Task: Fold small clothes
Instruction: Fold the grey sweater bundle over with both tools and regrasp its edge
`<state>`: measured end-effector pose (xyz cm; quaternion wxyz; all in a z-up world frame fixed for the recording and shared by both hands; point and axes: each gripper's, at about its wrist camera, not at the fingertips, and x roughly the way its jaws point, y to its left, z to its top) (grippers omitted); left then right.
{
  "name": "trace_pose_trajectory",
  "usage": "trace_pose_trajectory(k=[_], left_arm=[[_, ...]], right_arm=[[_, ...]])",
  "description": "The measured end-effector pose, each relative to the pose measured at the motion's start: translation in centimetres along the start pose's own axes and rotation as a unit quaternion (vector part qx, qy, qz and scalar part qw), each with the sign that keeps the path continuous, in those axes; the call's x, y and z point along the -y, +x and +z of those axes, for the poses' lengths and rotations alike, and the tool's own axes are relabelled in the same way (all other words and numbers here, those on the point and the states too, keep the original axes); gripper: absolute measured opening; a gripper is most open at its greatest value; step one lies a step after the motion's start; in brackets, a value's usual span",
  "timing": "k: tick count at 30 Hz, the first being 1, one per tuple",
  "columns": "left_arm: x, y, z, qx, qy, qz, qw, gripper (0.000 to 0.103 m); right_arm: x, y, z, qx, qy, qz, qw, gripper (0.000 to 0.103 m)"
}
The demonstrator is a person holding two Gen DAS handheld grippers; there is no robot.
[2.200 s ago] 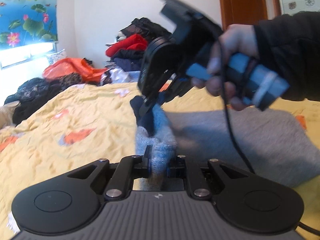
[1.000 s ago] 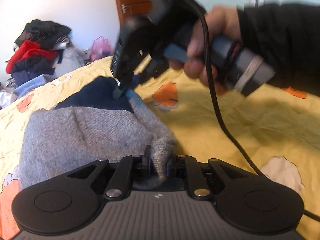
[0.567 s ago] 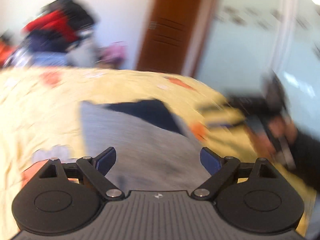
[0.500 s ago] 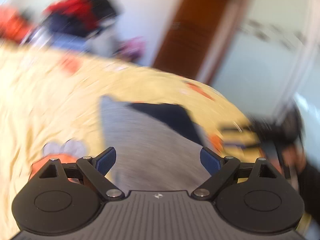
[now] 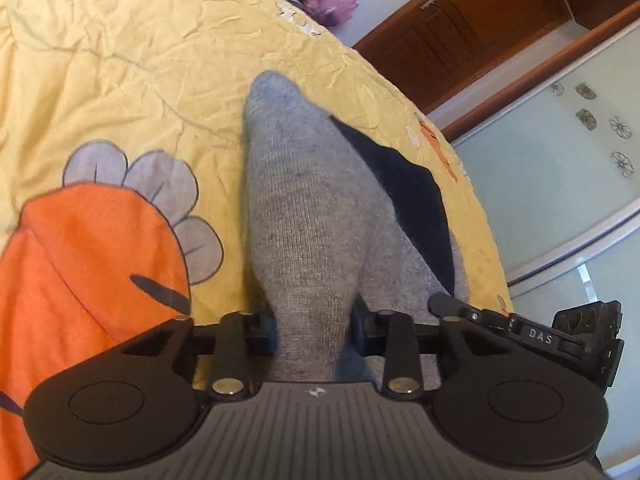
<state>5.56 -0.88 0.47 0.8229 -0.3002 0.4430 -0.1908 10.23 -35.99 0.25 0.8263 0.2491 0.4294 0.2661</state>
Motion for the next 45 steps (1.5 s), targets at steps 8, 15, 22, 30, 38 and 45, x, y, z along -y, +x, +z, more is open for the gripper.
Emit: trace_pose_trajectory(k=[8, 15, 22, 30, 38, 45], left_arm=[[5.5, -2.9, -3.3, 0.04, 0.261, 0.111, 0.9581, 0.06], [7.4, -5.2, -13.5, 0.088, 0.526, 0.179, 0.8268, 0.087], [7.7, -3.5, -12.3, 0.086, 0.505, 0.179, 0.8401, 0.059], [6.4, -3.0, -11.5, 0.078, 0.502, 0.192, 0.8399, 0.013], [4.8, -3.8, -11.4, 0.067, 0.484, 0.196, 0.8501, 0.01], [5.9, -8.2, -8.7, 0.07, 0.473, 0.104, 0.8721, 0.039]], right_arm=[[1.5, -2.0, -2.2, 0.014, 0.068, 0.003, 0.998, 0.05], [0.2, -7.5, -4.4, 0.027, 0.067, 0.038, 0.997, 0.057], [-2.2, -5.7, -4.0, -0.016, 0.024, 0.031, 0.999, 0.057], [-2.8, -1.7, -5.3, -0.102, -0.017, -0.016, 0.995, 0.017], [-0.7, -4.1, -6.5, -0.076, 0.002, -0.013, 0.997, 0.014], [-2.0, -7.5, -0.7, 0.029, -0.01, 0.032, 0.999, 0.068]])
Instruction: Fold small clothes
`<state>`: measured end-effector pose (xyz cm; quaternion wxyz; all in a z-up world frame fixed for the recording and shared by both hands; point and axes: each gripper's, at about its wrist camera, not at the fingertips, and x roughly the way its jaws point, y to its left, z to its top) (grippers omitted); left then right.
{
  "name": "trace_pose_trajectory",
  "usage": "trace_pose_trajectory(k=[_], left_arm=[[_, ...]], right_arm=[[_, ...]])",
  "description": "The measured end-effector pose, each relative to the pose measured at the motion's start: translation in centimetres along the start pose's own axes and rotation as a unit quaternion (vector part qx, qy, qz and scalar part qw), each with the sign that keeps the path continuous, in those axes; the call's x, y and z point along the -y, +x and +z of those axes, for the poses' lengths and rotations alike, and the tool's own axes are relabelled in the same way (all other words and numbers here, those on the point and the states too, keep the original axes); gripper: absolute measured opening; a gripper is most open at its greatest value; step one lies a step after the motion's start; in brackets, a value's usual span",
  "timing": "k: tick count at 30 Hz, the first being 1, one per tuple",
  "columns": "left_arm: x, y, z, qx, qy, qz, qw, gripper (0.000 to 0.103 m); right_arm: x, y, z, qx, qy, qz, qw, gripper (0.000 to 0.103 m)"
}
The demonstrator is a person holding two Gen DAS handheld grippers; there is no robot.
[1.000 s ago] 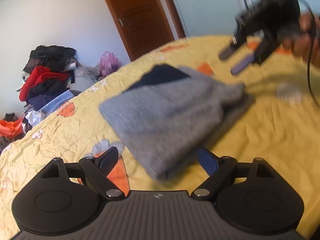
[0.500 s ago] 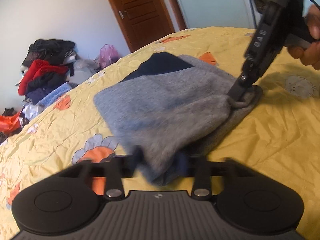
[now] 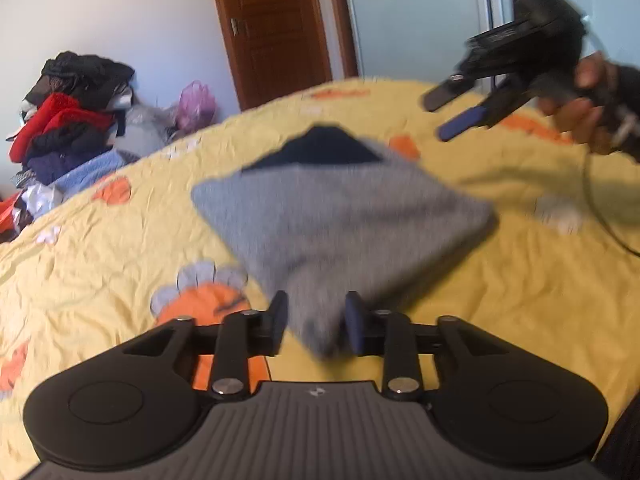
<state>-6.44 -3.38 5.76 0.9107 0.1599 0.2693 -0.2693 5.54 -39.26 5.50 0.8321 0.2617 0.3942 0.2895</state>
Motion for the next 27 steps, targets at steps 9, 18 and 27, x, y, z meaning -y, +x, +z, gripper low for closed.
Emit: trace_pose_trajectory(k=[9, 18, 27], left_arm=[[3.3, 6.2, 1.9, -0.005, -0.01, -0.031, 0.9995, 0.066], [2.1, 7.8, 1.0, -0.019, -0.078, -0.055, 0.9952, 0.065], [-9.1, 7.3, 2.4, 0.026, -0.323, -0.045, 0.945, 0.084]], right_arm=[[1.8, 9.9, 9.1, -0.014, 0.009, -0.089, 0.996, 0.056], [5.2, 12.8, 8.1, -0.025, 0.032, -0.093, 0.995, 0.014], [4.4, 6.4, 5.6, 0.06, 0.029, -0.104, 0.992, 0.097]])
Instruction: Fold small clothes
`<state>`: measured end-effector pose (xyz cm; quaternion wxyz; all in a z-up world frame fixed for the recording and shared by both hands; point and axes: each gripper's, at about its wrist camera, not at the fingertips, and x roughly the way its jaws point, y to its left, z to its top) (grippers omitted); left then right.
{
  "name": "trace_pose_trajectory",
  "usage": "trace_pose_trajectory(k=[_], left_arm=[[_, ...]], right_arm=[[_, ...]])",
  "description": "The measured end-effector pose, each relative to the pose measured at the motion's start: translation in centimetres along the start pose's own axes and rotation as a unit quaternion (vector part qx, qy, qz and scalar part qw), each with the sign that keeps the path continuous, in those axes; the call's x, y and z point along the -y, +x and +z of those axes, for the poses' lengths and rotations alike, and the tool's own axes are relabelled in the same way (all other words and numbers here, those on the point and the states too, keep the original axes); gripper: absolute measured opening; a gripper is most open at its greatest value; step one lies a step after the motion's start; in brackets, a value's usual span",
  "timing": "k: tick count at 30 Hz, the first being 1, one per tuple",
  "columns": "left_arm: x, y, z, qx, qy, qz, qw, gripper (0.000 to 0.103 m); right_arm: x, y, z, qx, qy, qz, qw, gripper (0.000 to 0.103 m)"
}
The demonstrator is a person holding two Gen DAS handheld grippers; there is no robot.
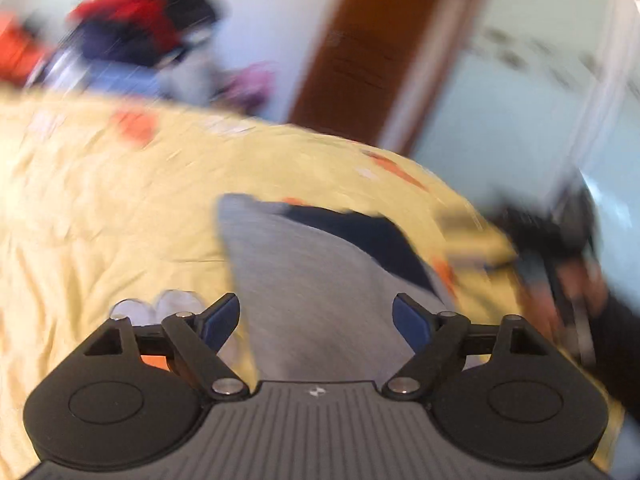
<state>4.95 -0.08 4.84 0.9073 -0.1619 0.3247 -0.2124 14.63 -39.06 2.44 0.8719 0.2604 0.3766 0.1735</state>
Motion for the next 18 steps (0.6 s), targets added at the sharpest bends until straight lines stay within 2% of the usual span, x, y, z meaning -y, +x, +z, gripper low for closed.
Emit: trace_pose_trajectory(k=[3, 4, 6, 7, 8, 9, 10, 13, 16, 18], left_arm=[[-3.1, 4.1, 1.8, -0.041, -0.096, -0.004, 0.9945, 0.083], [-3.7, 5.4, 2.2, -0.054, -0.115, -0.008, 0.9918, 0.083], [-4.0, 7.5, 2.5, -0.069, -0.131, -0.018, 0.9887, 0.083], [-3.8, 7.9, 2.7, -0.065, -0.122, -0.015, 0.9903, 0.082], [-3.5, 8.3, 3.0, -0.066, -0.109, -0.009, 0.9919, 0.076], [-3.0, 8.8, 3.3, -0.074, -0.097, -0.004, 0.9926, 0.046], [-2.8, 8.9, 3.6, -0.078, -0.091, 0.004, 0.9928, 0.038], [-2.0, 7.5, 4.3, -0.07, -0.063, 0.019, 0.9954, 0.029], [-2.6, 5.0, 5.6, -0.055, -0.038, 0.023, 0.9975, 0.027], [-3.4, 4.0, 6.9, -0.046, -0.026, 0.048, 0.9974, 0.027]], right_arm=[[0.3, 1.9, -1.2, -0.049, 0.005, -0.008, 0.999, 0.087], [-0.1, 2.5, -1.8, -0.059, 0.0, -0.005, 0.998, 0.088], [-1.1, 3.0, -2.6, -0.052, -0.027, -0.001, 0.998, 0.09], [-1.5, 3.2, -2.9, -0.048, -0.033, 0.001, 0.998, 0.09], [-1.8, 3.4, -3.2, -0.049, -0.031, 0.009, 0.998, 0.083], [-2.1, 3.7, -3.4, -0.055, -0.031, 0.015, 0.998, 0.052], [-2.4, 4.2, -3.6, -0.071, -0.031, 0.012, 0.997, 0.042], [-3.5, 4.0, -3.5, -0.06, -0.038, 0.013, 0.997, 0.037], [-4.8, 4.0, -3.2, -0.05, -0.029, 0.037, 0.998, 0.036], [-6.2, 4.7, -2.9, -0.05, -0.019, 0.064, 0.997, 0.036]])
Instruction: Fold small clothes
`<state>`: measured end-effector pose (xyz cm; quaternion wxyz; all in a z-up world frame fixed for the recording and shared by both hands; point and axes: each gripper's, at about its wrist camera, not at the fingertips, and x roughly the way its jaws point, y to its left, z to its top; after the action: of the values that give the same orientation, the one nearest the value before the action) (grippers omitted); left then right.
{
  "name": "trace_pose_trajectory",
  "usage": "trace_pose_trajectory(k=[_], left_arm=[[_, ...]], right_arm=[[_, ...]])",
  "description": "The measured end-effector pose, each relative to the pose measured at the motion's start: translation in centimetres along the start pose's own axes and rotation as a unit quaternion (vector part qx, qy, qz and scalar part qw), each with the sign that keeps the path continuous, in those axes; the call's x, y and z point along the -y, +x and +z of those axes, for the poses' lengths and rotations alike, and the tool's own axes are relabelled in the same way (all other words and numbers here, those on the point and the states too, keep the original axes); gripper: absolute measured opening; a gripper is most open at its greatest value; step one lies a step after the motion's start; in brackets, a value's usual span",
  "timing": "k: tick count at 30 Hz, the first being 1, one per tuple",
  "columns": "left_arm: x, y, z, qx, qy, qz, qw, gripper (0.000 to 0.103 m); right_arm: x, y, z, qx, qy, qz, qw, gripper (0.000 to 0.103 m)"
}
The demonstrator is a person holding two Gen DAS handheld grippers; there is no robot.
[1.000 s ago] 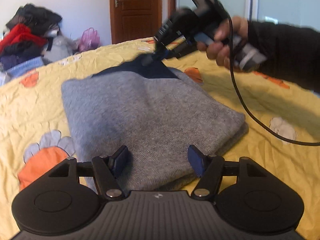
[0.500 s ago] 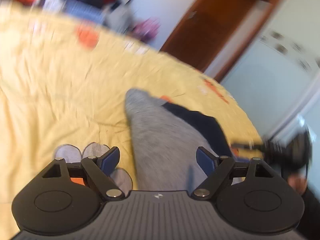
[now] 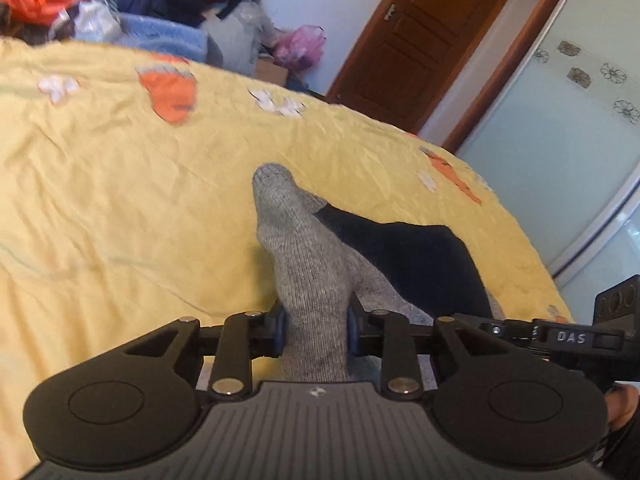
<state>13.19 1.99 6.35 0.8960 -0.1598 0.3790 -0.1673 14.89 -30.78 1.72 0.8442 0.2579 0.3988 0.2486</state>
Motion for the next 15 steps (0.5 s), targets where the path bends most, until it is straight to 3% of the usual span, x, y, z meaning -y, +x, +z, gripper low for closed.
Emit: trace_pose_trajectory(k=[3, 6, 7, 9, 11, 12, 15], left_arm=[[-2.2, -0.5, 1.6, 0.014, -0.004, 0.046, 0.9988, 0.028], [-4.3, 0.9, 1.5, -0.01, 0.009, 0.076, 0.997, 0.033], [-5.1, 1.2, 0.9, -0.017, 0.001, 0.074, 0.9971, 0.038], [-6.1, -0.5, -0.3, 0.011, -0.031, 0.052, 0.9981, 0.042], [-6.4, -2.9, -1.7, 0.034, -0.055, 0.031, 0.9975, 0.058], [-6.5, -3.9, -2.6, 0.04, -0.064, 0.02, 0.9969, 0.071], [-5.6, -5.5, -5.0, 0.02, -0.067, 0.005, 0.9976, 0.072]], right_arm=[[-1.8, 2.6, 0.4, -0.005, 0.021, 0.029, 0.999, 0.036], [-2.8, 5.8, 0.2, -0.013, 0.03, 0.018, 0.999, 0.037], [-2.9, 6.5, 0.1, -0.014, 0.025, -0.001, 1.0, 0.04], [-2.5, 6.9, -0.4, -0.021, 0.027, -0.022, 0.999, 0.054], [-2.0, 5.6, -1.0, -0.027, 0.039, -0.009, 0.999, 0.059], [-2.0, 4.6, -1.4, -0.029, 0.029, -0.012, 0.999, 0.065], [-2.0, 1.8, -3.3, -0.042, -0.006, -0.02, 0.999, 0.071]])
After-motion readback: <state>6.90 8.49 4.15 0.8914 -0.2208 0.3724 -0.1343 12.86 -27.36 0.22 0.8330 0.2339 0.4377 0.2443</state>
